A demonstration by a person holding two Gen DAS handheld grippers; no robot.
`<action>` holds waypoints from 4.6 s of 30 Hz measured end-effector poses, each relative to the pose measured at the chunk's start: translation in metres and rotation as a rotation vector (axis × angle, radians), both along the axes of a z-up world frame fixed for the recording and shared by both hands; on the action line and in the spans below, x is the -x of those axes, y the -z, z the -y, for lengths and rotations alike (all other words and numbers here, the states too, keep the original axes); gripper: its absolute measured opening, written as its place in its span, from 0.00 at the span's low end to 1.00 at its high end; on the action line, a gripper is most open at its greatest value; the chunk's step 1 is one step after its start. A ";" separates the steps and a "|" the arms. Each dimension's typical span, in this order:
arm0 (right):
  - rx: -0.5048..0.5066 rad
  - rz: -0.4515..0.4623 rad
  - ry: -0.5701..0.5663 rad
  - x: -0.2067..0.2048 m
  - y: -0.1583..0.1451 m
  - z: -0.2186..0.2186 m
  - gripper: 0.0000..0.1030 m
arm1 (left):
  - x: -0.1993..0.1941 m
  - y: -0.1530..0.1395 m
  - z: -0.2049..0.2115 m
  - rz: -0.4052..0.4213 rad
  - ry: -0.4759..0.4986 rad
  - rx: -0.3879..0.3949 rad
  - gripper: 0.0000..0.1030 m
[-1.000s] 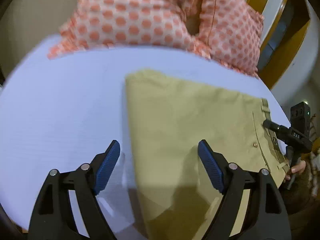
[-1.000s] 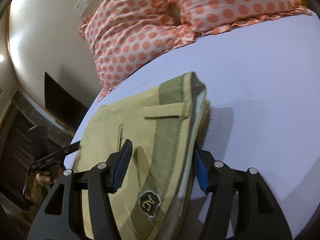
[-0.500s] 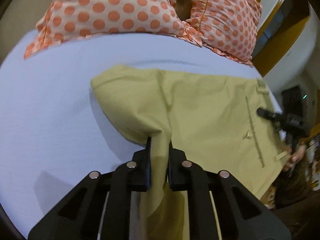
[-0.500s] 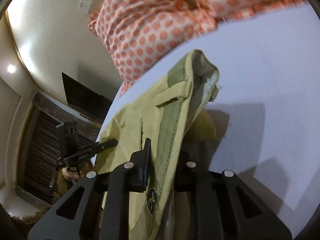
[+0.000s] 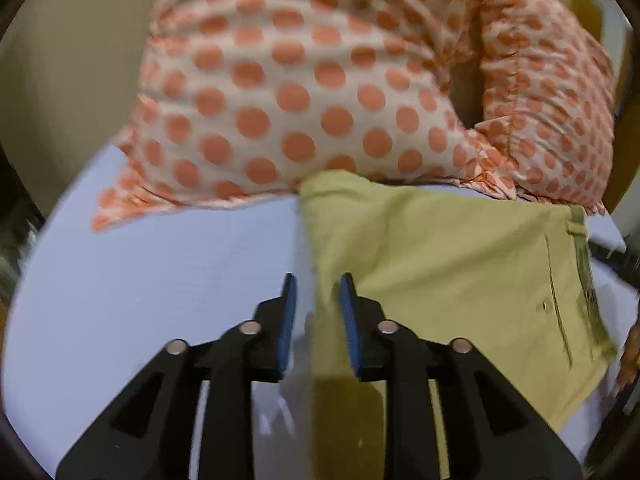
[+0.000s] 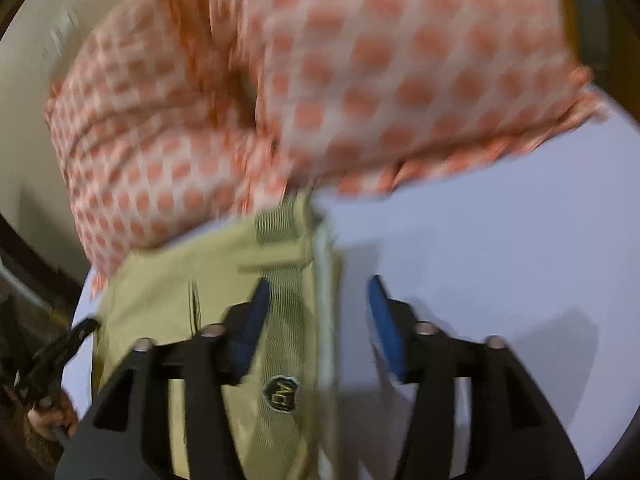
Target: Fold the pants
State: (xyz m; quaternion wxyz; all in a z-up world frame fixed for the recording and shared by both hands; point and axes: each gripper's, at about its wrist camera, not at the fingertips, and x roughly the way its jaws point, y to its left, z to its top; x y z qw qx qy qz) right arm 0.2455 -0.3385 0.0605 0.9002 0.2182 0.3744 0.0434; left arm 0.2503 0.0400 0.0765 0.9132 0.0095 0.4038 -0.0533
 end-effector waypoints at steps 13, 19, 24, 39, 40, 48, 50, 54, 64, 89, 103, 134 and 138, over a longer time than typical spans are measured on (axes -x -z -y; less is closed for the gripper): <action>0.057 -0.204 -0.138 0.007 0.016 -0.054 0.84 | 0.019 0.026 0.033 -0.176 0.153 0.140 0.60; 0.281 -0.104 -0.055 0.105 -0.017 -0.078 0.99 | 0.114 0.006 0.013 -0.100 0.134 0.075 0.93; 0.312 -0.097 -0.186 0.153 0.001 -0.124 0.99 | 0.174 0.021 0.015 -0.087 0.083 -0.031 0.98; 0.395 -0.162 -0.143 0.165 0.031 -0.155 0.99 | 0.187 0.050 0.012 -0.056 0.031 -0.049 0.98; 0.395 -0.161 -0.142 0.165 0.031 -0.155 0.99 | 0.188 0.050 0.012 -0.051 0.028 -0.048 0.98; 0.395 -0.162 -0.142 0.165 0.031 -0.155 0.99 | 0.189 0.051 0.013 -0.044 0.022 -0.047 0.98; 0.395 -0.163 -0.142 0.165 0.031 -0.155 0.99 | 0.187 0.050 0.012 -0.046 0.019 -0.047 0.98; 0.395 -0.165 -0.143 0.163 0.032 -0.155 0.99 | 0.187 0.050 0.012 -0.044 0.013 -0.048 0.98; 0.395 -0.164 -0.144 0.163 0.032 -0.154 0.99 | 0.187 0.050 0.013 -0.047 0.014 -0.050 0.98; 0.395 -0.161 -0.151 0.164 0.032 -0.151 0.99 | 0.186 0.050 0.012 -0.055 0.015 -0.053 0.98; 0.395 -0.160 -0.152 0.164 0.032 -0.150 0.99 | 0.184 0.050 0.013 -0.068 0.012 -0.055 0.98; 0.394 -0.158 -0.153 0.164 0.032 -0.149 0.99 | 0.181 0.050 0.015 -0.107 0.012 -0.059 0.98; 0.394 -0.158 -0.151 0.163 0.031 -0.147 0.99 | 0.180 0.050 0.015 -0.114 0.017 -0.059 0.98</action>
